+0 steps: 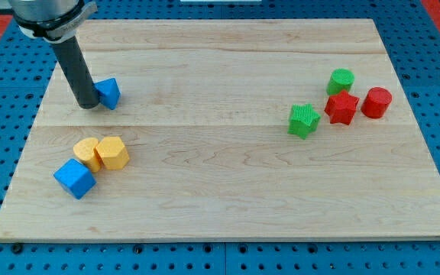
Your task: Push the blue triangle to the yellow heart
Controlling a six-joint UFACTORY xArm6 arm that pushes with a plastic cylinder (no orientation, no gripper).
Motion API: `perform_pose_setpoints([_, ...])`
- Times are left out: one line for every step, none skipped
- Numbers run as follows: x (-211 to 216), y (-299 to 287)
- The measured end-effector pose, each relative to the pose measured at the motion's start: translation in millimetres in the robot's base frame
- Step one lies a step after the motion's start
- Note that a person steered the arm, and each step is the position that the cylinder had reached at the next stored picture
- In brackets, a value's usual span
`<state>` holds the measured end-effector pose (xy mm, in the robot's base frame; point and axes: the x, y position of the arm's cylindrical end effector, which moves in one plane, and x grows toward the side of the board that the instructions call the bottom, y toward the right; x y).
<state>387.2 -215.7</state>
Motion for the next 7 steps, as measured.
perform_pose_setpoints([-57, -12])
perform_pose_setpoints([-43, 51])
perform_pose_setpoints([33, 45])
perform_pose_setpoints([30, 42])
perform_pose_setpoints([-6, 30])
perform_pose_setpoints([3, -12])
perform_pose_setpoints([58, 4])
